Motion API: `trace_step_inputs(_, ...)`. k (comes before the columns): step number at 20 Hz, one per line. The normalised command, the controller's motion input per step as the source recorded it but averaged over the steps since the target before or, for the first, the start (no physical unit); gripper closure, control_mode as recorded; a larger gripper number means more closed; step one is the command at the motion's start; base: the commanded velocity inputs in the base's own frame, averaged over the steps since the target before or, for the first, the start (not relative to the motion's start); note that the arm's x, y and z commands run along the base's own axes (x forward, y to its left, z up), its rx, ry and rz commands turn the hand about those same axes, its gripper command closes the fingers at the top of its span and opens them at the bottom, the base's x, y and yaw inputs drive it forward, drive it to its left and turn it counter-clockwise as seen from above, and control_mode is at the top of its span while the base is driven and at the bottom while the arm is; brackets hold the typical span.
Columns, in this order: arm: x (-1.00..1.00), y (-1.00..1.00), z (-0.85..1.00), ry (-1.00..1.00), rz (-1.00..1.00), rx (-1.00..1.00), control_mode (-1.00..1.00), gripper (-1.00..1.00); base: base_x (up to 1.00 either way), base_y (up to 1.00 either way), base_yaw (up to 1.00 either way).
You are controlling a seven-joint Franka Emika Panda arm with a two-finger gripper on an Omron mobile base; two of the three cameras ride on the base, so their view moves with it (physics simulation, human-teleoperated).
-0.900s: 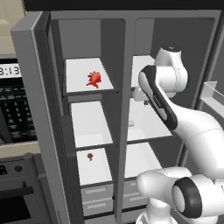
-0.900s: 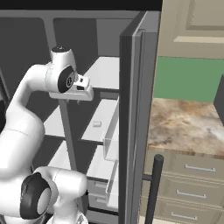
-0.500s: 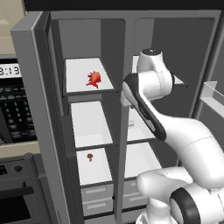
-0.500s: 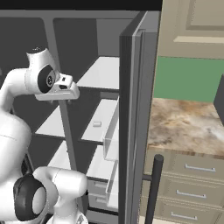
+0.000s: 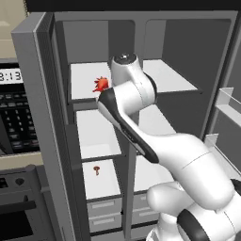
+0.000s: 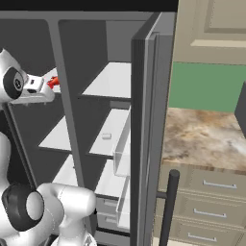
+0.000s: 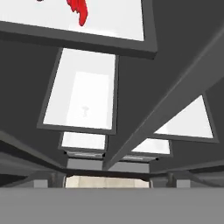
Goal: Pick up the frozen fish from the freezer, place it on any shelf in the fridge, and close the fridge and freezer doors when done.
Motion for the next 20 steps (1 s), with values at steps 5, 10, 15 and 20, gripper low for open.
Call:
trace_step_inputs(5,0.35,0.5,0.15,-0.16,0.0,0.1,-1.0,-1.0,0.0,0.0,0.0)
trace_step_inputs(10,0.88,0.01,0.0,-0.11,0.03,0.01,-1.0,-1.0,0.0,0.0,0.0)
trace_step_inputs(15,0.79,0.07,0.01,0.0,0.0,0.0,-1.0,-1.0,0.0,0.0,0.0)
trace_step_inputs(20,0.7,0.32,0.0,0.0,-0.01,0.0,-1.0,-1.0,0.0,0.0,0.0)
